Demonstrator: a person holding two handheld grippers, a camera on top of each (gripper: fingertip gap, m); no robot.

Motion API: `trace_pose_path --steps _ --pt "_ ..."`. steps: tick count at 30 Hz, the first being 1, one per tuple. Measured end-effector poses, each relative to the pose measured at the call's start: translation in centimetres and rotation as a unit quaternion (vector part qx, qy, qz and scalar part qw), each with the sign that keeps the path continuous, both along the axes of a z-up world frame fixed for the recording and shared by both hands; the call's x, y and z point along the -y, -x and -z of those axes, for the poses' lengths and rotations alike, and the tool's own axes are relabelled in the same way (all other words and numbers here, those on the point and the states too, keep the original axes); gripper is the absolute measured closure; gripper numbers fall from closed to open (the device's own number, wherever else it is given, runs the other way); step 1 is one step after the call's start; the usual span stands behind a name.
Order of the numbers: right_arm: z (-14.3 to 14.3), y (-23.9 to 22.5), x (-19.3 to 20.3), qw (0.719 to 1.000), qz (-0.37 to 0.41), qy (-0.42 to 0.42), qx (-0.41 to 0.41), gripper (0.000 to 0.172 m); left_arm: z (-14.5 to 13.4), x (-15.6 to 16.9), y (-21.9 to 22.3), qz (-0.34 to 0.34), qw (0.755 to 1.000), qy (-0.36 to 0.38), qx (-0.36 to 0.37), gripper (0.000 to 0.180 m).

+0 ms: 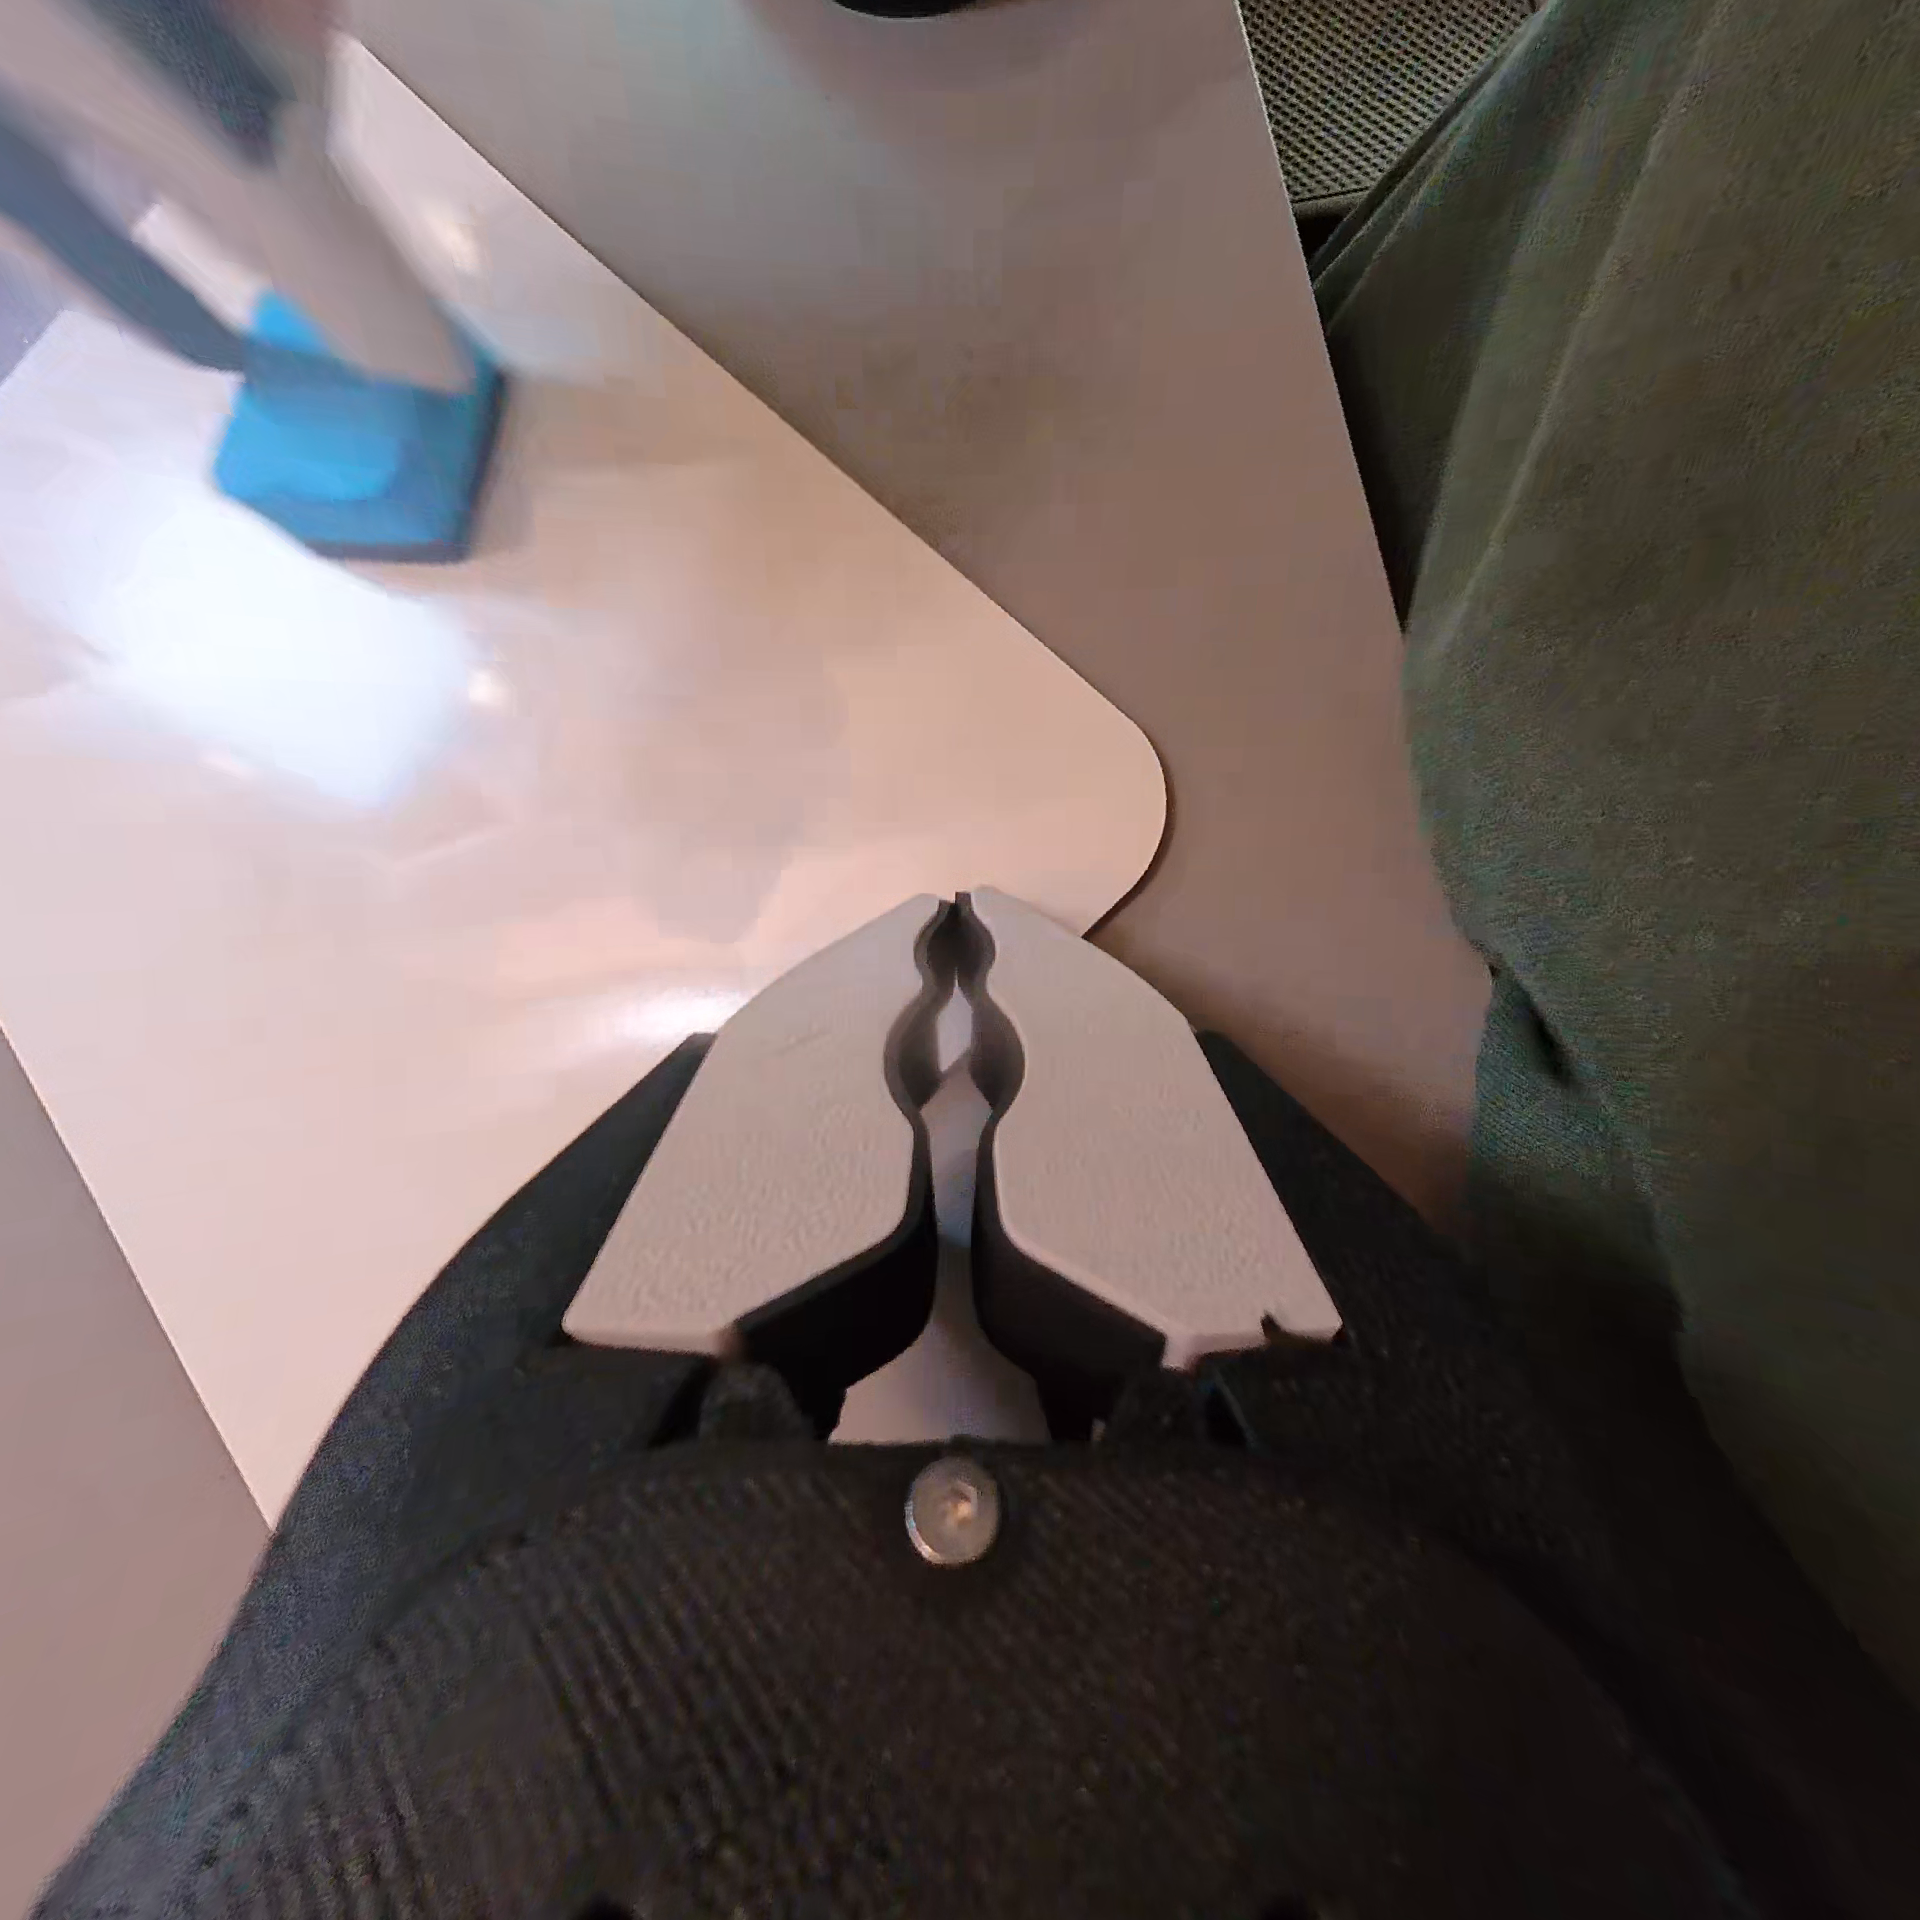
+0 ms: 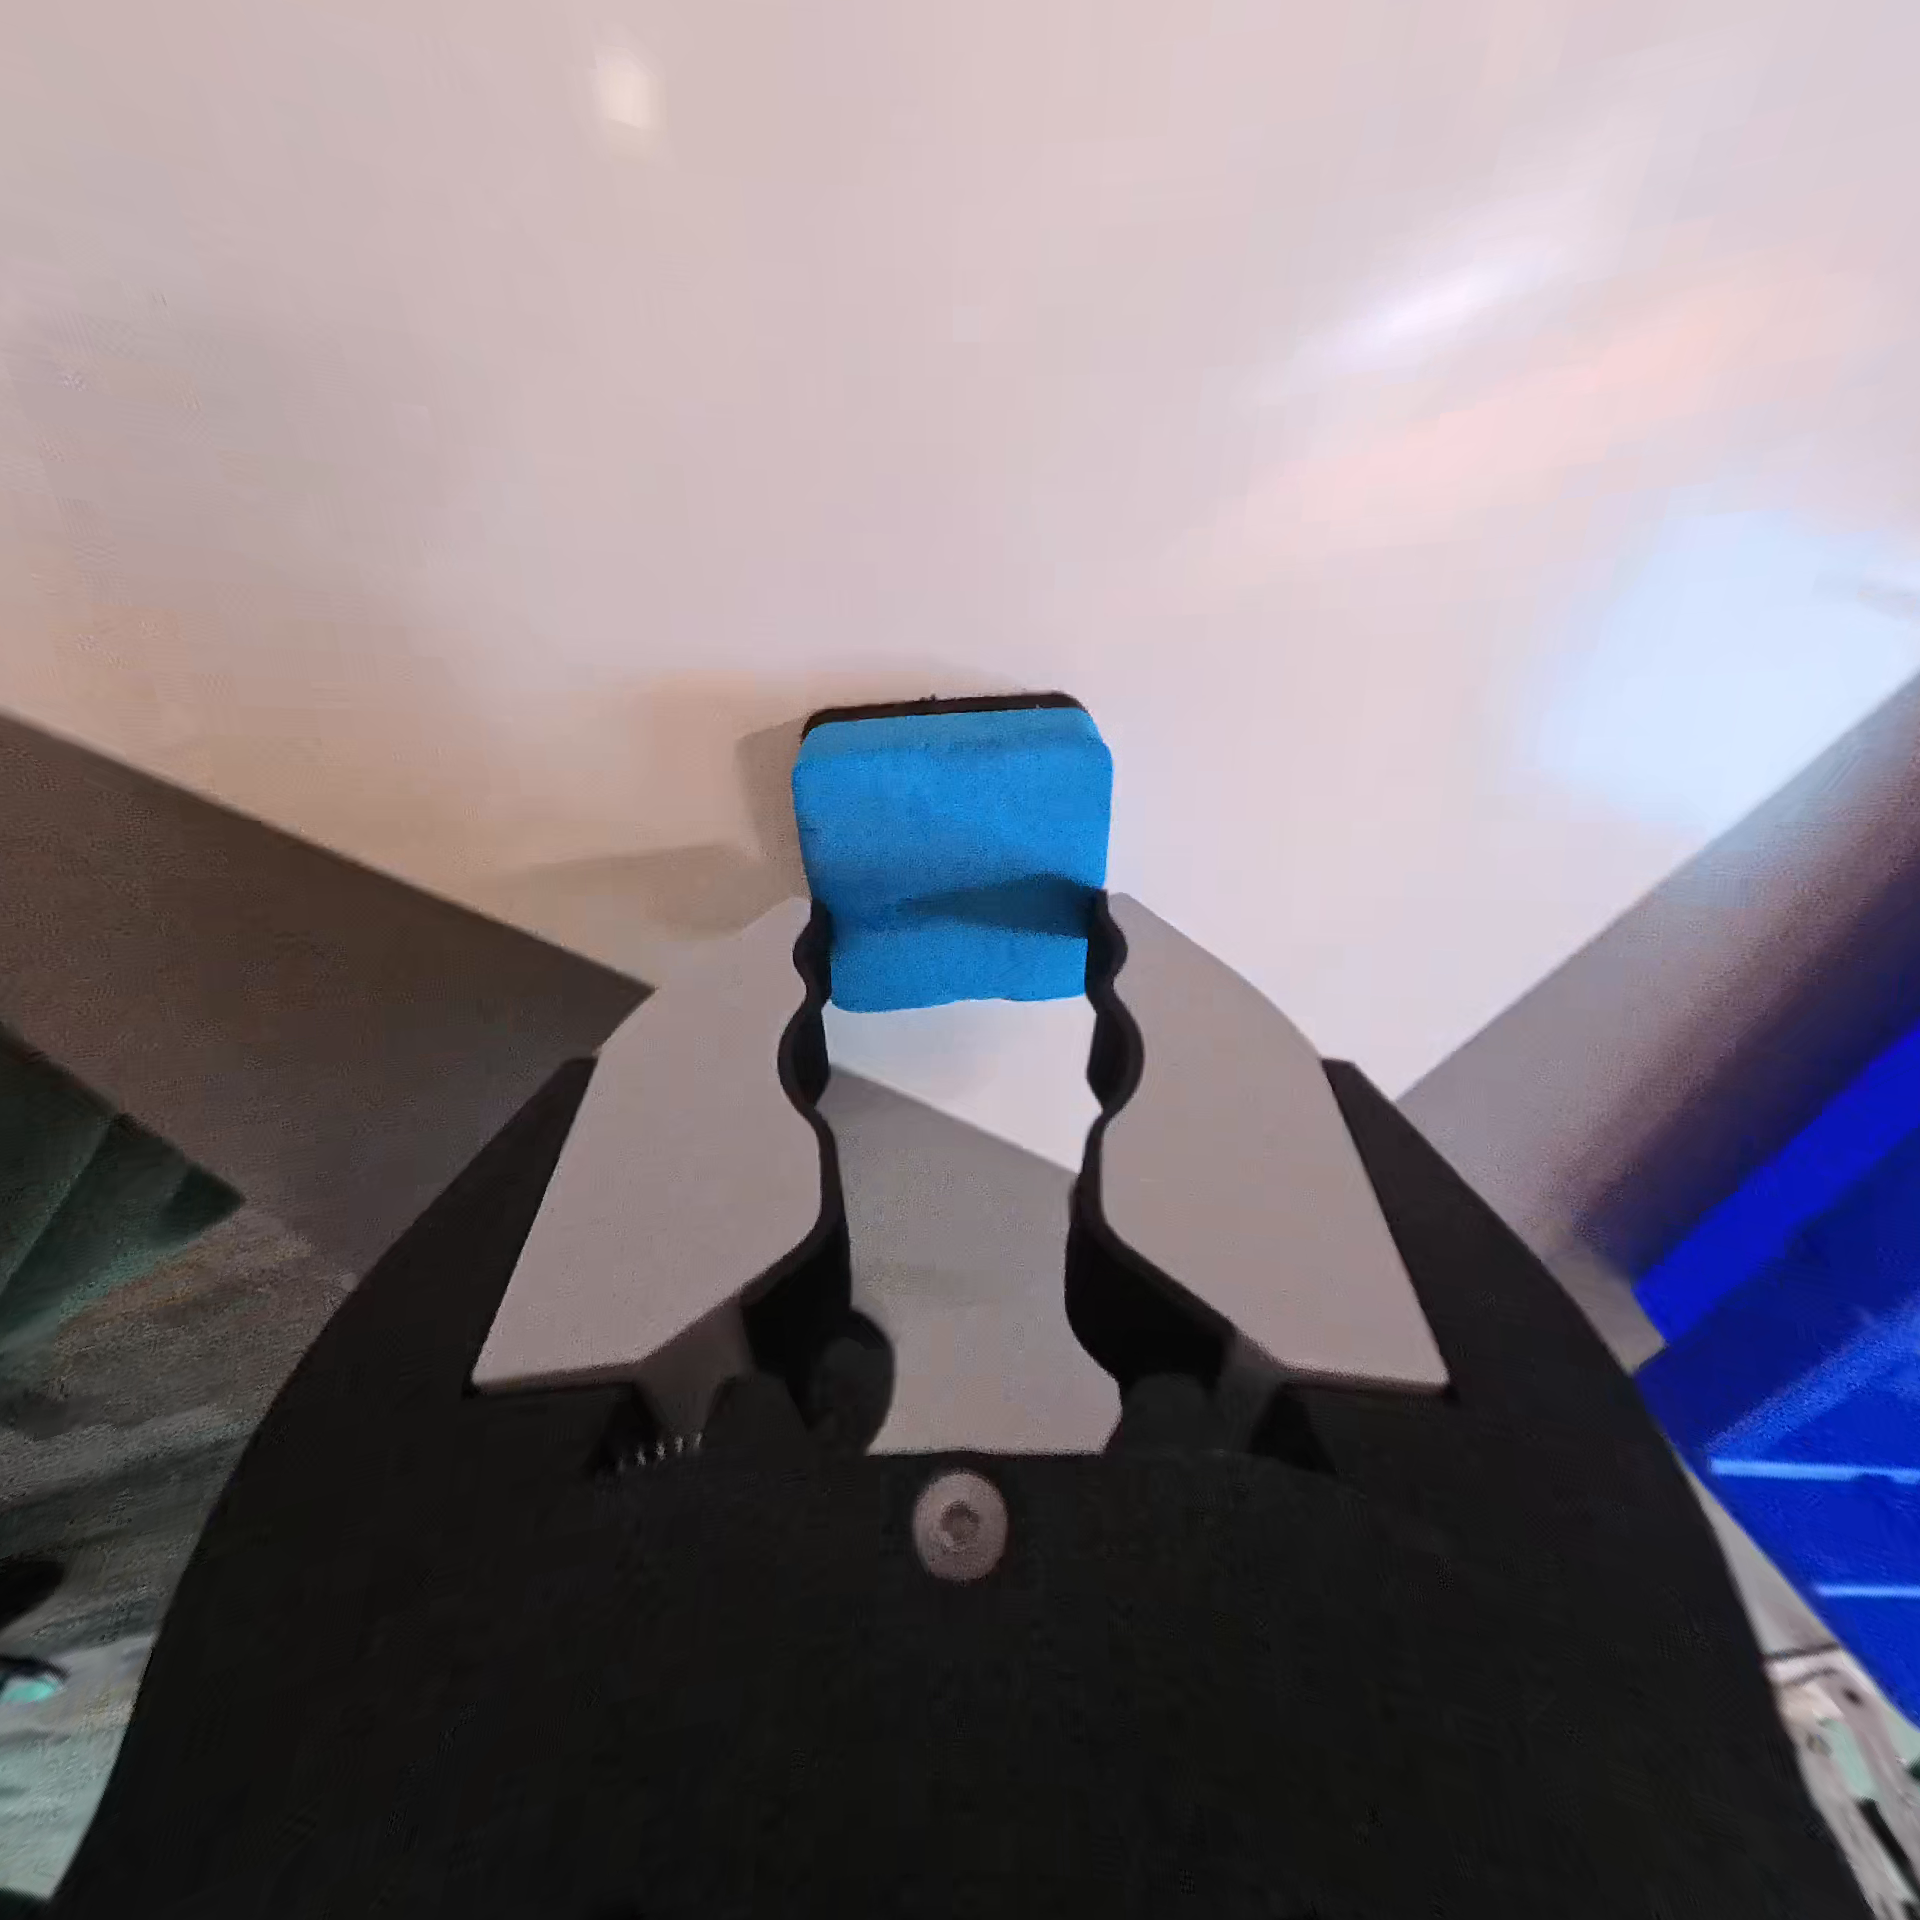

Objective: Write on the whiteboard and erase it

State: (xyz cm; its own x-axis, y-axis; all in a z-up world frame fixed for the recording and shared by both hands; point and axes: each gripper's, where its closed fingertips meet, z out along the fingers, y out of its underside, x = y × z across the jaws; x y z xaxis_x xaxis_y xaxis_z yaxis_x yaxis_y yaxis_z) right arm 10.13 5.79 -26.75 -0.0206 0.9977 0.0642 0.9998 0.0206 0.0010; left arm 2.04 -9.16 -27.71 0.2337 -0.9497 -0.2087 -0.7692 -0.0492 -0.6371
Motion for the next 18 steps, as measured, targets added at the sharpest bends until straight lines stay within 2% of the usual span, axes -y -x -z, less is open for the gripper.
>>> trace_pose_path --steps 4,6,8,14,16,18 --pt "0.0 -0.2 7.5 0.998 -0.064 0.007 -0.018 0.124 0.0 -0.1 0.0 -0.001 1.000 -0.006 -0.005 0.180" --pt "0.0 0.2 8.4 0.997 -0.076 0.012 -0.024 0.124 0.0 -0.1 0.0 -0.002 1.000 -0.008 -0.007 0.180" --pt "0.0 0.8 5.2 0.999 -0.029 0.012 -0.041 0.124 0.0 -0.1 0.0 -0.002 1.000 -0.008 -0.008 0.180" --pt "0.0 -2.0 -11.5 0.984 0.170 -0.007 -0.054 0.124 0.0 0.0 0.2 -0.003 1.000 -0.003 -0.005 0.180" --pt "0.1 -2.1 -13.4 0.978 0.197 0.000 -0.061 0.124 0.0 -0.1 0.2 -0.004 1.000 0.000 -0.002 0.180" --pt "0.0 -1.5 -13.0 0.983 0.173 -0.024 -0.047 0.124 0.0 -0.1 0.2 -0.003 1.000 0.001 -0.002 0.180"
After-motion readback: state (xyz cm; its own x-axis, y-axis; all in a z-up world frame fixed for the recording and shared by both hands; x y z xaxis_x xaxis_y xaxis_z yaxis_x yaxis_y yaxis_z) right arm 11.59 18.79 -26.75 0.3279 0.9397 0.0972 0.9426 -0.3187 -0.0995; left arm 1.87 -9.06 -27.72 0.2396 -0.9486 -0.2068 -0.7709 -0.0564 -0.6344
